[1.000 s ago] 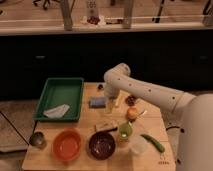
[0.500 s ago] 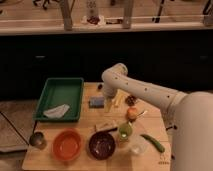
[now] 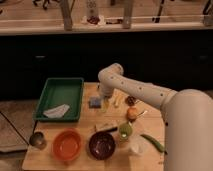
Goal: Place sponge in red bowl
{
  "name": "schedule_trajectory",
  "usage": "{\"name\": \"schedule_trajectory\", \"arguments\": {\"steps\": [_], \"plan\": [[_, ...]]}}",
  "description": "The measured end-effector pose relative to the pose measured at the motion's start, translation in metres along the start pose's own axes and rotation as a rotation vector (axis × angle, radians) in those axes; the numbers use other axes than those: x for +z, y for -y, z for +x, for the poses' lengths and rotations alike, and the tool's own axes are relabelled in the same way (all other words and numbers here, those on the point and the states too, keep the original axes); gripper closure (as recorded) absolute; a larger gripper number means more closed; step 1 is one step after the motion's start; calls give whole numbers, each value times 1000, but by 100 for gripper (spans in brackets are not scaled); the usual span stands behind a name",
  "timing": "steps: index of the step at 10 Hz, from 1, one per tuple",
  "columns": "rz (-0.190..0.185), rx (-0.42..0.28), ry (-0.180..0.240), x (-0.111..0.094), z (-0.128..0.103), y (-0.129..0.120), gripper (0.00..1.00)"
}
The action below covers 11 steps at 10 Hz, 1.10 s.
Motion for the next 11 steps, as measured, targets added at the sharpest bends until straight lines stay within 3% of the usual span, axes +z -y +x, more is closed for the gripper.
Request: {"name": "schedule_trajectory", "arguments": {"steps": [8,11], "plan": [[-50,-27,-13,32,-19,3,20],[-67,-43,-23,38,-16,1,20]]}}
